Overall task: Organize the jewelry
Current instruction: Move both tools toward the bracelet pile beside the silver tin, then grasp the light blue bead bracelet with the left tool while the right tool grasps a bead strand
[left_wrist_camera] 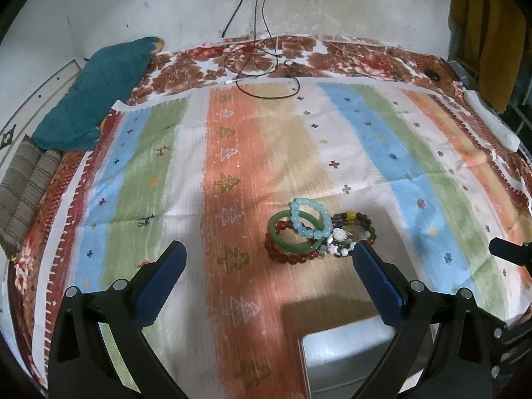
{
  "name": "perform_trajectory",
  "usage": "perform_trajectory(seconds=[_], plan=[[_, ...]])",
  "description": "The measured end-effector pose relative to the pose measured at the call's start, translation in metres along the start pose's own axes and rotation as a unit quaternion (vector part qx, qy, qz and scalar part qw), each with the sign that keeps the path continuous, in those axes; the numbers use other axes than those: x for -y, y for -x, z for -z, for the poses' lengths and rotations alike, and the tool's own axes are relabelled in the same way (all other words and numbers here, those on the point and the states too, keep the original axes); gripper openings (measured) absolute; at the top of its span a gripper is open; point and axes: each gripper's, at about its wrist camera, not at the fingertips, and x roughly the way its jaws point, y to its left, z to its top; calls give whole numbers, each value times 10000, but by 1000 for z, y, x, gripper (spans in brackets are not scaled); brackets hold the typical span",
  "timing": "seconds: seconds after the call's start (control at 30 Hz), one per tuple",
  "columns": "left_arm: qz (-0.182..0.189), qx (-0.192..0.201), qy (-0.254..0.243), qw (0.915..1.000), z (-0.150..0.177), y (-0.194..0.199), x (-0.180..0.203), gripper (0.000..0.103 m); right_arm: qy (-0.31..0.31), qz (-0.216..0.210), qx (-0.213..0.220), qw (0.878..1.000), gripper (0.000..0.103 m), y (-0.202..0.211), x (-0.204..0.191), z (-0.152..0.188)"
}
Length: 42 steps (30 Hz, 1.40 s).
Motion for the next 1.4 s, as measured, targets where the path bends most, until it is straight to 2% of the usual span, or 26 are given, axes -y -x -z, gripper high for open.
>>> perform_trajectory(seconds=[0.63, 0.87, 1.4], plan=[[46, -175, -35, 9998, -24, -37, 4, 98, -101, 12, -350, 9993, 99, -37, 4, -19], [56, -364, -146, 9992, -29, -60, 7, 97, -229, -148, -549, 9981, 99, -52, 8, -25], [202, -800, -116, 9965, -37, -110, 2, 97, -280, -21, -828, 9962, 99, -88, 10, -39]])
